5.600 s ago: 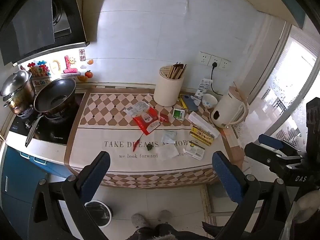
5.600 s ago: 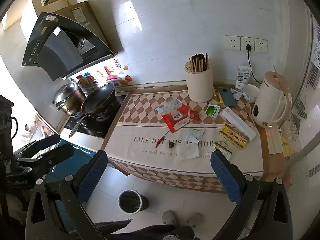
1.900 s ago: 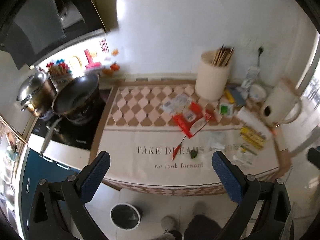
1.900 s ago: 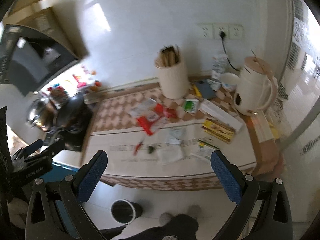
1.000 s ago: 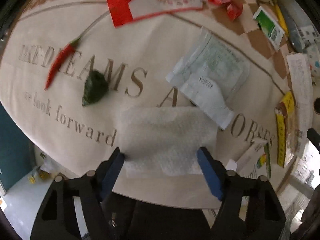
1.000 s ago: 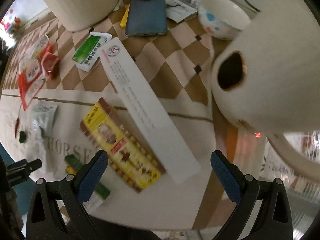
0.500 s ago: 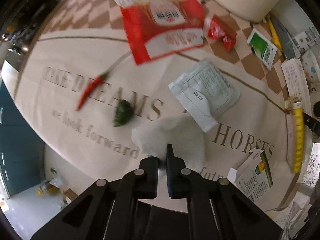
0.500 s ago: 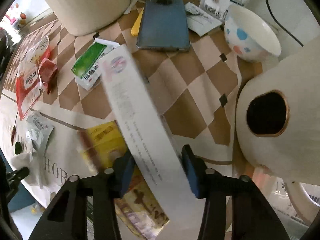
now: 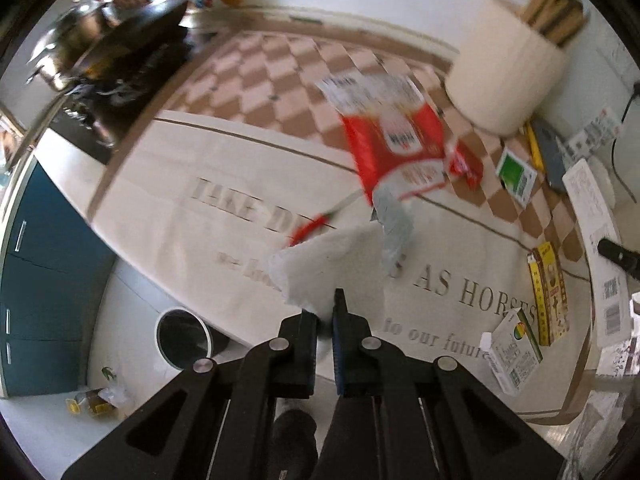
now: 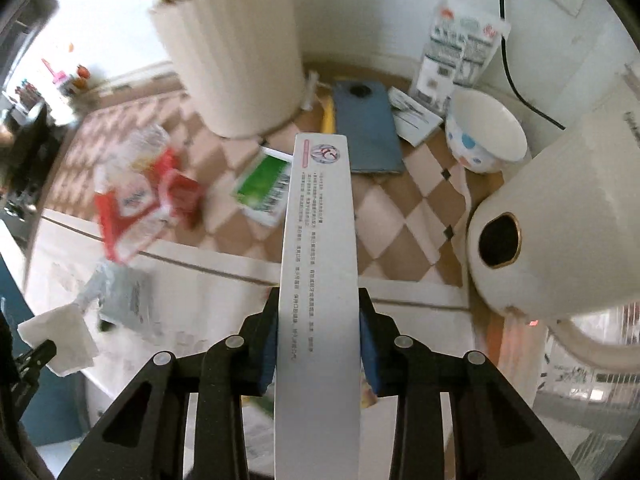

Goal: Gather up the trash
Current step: 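Carry tissue and paper strip to the white bin and open both tools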

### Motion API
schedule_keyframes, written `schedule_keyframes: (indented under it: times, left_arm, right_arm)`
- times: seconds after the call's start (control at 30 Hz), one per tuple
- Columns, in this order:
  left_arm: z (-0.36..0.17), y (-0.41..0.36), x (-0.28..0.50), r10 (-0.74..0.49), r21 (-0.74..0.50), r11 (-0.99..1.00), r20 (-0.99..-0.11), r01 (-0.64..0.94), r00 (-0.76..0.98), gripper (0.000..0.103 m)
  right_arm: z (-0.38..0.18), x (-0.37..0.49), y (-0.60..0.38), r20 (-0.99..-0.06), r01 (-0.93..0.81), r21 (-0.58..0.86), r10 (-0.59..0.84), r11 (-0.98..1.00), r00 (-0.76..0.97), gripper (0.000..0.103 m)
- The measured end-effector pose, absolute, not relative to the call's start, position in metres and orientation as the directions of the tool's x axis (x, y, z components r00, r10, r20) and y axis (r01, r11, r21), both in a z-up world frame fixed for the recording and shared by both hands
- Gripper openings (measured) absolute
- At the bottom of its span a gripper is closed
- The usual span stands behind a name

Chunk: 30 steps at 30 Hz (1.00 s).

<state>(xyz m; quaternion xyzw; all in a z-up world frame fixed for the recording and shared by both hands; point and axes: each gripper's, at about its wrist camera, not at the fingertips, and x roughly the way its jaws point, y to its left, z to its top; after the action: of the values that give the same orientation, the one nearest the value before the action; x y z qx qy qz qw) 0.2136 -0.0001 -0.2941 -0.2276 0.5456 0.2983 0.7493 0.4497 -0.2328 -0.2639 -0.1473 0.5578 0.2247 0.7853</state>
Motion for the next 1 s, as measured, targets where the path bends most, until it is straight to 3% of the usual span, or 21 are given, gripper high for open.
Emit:
schedule_keyframes:
  times: [0.27, 0.5, 0.67, 1.0]
  left_arm:
    - [-0.331, 0.048, 0.157, 0.102, -0.091, 0.643, -0.974, -0.760, 0.203, 0.004]
    - [-0.371, 0.059, 0.134, 0.047, -0.084, 0.599, -0.989, -0.797, 0.140, 0.004]
    - [-0.356, 0.059, 0.116, 0.067, -0.092, 0.580, -0.985, -0.809, 0.161, 0.004]
    - [-0.296, 0.094, 0.049, 0.216, -0.110, 0.488, -0.946, -0.866, 0.241, 0.004]
  right_arm:
    - [-0.251, 0.366, -0.169, -0.924, -0.581, 0.134, 0.313, 0.803, 0.220, 0.036]
    - [-0.304, 0.288, -0.084, -0.940, -0.728, 0.223, 0.341, 0.648, 0.015, 0.036]
    - [-0.337, 0.259, -0.053, -0.958, -0.776, 0.200, 0.287, 0.598, -0.025, 0.036]
    - [-0.278, 0.239, -0.043, -0.927, -0.823, 0.147, 0.366, 0.549, 0.079, 0.036]
